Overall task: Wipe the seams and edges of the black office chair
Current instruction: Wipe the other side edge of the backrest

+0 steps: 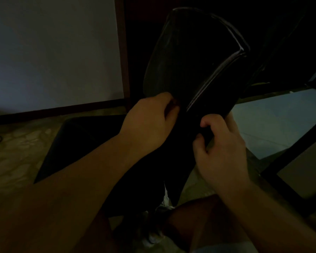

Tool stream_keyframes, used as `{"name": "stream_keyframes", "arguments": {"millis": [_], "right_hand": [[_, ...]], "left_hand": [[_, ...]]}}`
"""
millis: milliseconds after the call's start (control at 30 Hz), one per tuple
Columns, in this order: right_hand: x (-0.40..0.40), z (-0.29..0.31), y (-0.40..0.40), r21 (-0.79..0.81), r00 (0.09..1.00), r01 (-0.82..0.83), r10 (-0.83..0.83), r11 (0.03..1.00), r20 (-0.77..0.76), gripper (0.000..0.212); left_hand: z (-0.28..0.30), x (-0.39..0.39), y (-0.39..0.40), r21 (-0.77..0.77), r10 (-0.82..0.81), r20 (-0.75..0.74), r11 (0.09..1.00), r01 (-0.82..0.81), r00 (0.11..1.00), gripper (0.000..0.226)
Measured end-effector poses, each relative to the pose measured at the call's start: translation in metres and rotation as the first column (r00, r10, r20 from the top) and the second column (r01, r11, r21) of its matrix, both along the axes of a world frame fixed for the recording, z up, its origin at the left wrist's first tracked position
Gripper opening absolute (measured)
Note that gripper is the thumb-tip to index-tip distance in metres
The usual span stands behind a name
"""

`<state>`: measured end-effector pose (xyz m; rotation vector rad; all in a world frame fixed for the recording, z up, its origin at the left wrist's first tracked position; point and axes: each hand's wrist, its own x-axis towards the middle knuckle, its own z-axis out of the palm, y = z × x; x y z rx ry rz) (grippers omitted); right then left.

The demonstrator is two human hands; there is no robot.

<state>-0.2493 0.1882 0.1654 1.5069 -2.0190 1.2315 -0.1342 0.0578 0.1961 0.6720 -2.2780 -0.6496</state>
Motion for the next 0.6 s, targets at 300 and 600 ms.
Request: {"name": "stream_keyframes", "arguments": {"millis": [300, 600], "right_hand": [[0.001, -0.003, -0.001, -0.004, 0.999, -0.017, 0.017, 1.0, 0.033, 0.023], [-0.003, -0.001, 0.0, 0.062, 1.0, -0.019, 0.019, 0.998, 0.01, 0.028]], "left_hand": [[-0.001, 0.0, 0.002, -0.078, -0.039, -0.014, 0.996, 0.038, 0.999, 0.026], [0.002, -0.003, 0.001, -0.111, -0.092, -0.022, 0.99, 0.089, 0.995, 0.017]]}}
